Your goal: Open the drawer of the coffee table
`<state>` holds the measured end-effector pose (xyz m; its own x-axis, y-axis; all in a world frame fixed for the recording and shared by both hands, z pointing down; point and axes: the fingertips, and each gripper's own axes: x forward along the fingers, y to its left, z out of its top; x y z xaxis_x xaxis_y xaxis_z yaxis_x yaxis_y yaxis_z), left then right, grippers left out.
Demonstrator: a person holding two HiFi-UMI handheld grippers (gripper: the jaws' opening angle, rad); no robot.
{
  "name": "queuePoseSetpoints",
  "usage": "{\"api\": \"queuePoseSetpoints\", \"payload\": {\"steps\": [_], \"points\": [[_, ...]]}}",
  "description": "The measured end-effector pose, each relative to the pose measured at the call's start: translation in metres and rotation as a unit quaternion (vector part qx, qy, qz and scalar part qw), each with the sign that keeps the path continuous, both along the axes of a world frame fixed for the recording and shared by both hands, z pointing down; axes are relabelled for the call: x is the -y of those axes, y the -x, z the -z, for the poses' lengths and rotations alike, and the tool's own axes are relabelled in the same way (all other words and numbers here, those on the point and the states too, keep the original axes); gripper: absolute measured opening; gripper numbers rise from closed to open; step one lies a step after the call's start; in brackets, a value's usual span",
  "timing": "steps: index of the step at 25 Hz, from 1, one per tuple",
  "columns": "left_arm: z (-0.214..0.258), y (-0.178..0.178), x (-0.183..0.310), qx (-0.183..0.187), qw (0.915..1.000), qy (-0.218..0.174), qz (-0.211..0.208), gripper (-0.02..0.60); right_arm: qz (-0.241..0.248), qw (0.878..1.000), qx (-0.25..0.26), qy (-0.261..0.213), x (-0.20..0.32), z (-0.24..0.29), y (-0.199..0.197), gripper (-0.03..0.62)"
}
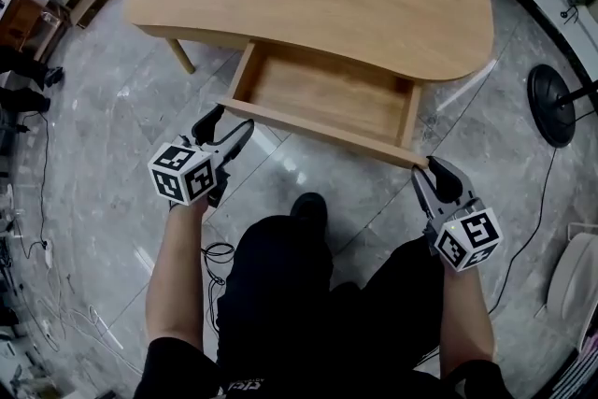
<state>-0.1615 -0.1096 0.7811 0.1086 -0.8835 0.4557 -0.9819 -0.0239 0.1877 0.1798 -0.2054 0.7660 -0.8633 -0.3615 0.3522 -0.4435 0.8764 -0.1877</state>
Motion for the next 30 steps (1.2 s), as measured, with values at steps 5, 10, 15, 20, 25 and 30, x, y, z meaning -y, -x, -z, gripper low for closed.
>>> {"api": "queuePoseSetpoints", "payload": {"steps": [5, 10, 15, 20, 25, 30], "points": [[-0.009, -0.004, -0.008, 0.000, 0.9999, 0.010, 0.000, 0.311, 0.016, 1.000, -0.012, 0.001, -0.007, -0.009, -0.004, 0.132], [-0.025, -0.011, -0.019, 0.001, 0.9998, 0.021, -0.002, 0.311, 0.023, 0.999, -0.031, 0.008, -0.014, -0.023, -0.008, 0.138], [-0.027, -0.010, -0.023, -0.003, 0.9998, 0.017, 0.005, 0.315, 0.022, 0.999, -0.034, 0.014, -0.020, -0.026, -0.008, 0.140], [-0.030, -0.012, -0.033, -0.005, 0.9998, 0.020, 0.002, 0.318, 0.034, 0.998, -0.042, 0.019, -0.029, -0.029, -0.010, 0.140], [-0.031, -0.013, -0.034, -0.010, 0.9997, 0.017, 0.014, 0.324, 0.028, 0.999, -0.039, 0.022, -0.031, -0.031, -0.009, 0.141], [-0.034, -0.017, -0.040, -0.017, 0.9996, 0.017, 0.017, 0.348, 0.029, 0.998, -0.045, 0.022, -0.036, -0.034, -0.011, 0.141]]}}
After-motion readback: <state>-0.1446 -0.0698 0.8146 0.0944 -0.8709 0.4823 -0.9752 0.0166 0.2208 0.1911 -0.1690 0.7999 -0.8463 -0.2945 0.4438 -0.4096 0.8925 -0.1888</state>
